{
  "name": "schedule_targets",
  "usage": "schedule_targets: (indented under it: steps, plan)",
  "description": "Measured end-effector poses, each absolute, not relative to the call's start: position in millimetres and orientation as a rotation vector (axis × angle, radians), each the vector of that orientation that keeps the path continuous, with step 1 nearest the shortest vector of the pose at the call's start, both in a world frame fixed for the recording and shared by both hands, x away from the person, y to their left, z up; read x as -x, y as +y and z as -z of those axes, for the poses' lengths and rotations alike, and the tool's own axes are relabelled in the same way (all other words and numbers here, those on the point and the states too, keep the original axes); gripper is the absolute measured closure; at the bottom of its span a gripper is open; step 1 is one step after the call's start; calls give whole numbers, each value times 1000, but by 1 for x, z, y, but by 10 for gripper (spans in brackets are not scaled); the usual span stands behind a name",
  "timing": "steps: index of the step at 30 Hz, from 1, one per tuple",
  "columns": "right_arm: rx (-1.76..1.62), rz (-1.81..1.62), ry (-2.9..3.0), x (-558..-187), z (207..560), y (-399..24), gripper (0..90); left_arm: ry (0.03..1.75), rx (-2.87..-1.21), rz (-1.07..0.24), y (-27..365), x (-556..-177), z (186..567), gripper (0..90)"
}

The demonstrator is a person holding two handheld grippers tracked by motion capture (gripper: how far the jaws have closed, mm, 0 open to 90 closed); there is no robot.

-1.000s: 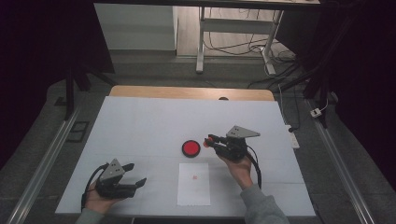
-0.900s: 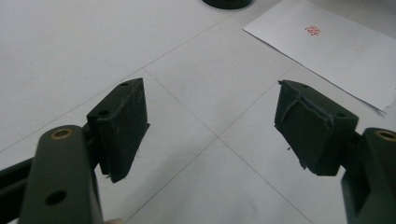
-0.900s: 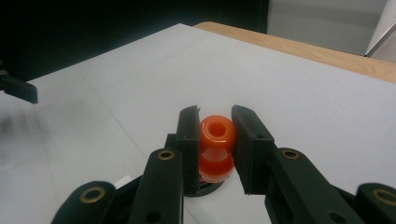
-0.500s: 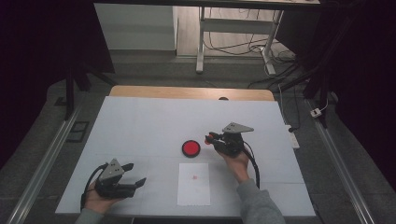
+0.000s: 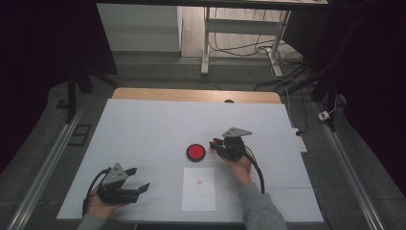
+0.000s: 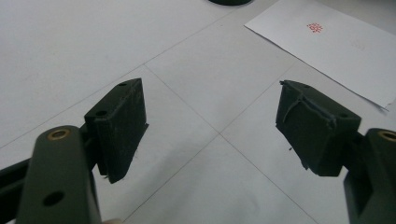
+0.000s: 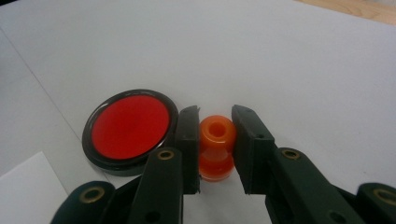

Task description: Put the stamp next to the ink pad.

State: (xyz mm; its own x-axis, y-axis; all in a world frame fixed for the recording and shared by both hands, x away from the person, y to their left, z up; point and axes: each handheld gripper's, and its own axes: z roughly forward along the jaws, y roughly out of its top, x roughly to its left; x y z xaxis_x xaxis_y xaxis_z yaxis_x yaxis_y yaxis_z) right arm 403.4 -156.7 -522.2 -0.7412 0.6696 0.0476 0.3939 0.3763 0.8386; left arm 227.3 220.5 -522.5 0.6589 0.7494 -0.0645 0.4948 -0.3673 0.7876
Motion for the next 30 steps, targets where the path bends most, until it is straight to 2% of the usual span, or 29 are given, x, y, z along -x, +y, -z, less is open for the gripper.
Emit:
schedule_targets:
  steps: [15,22,30]
  plan:
    - [-944,-1235,2356,-405,529,-154,708,965,-2045,-387,221,-227,523,241]
    - [-971,-1252,2353,-405,528,-155,547,967,-2043,-387,221,-227,523,240]
    - [-979,-1347,2332,-402,521,-162,487,968,-2042,-386,222,-227,523,239]
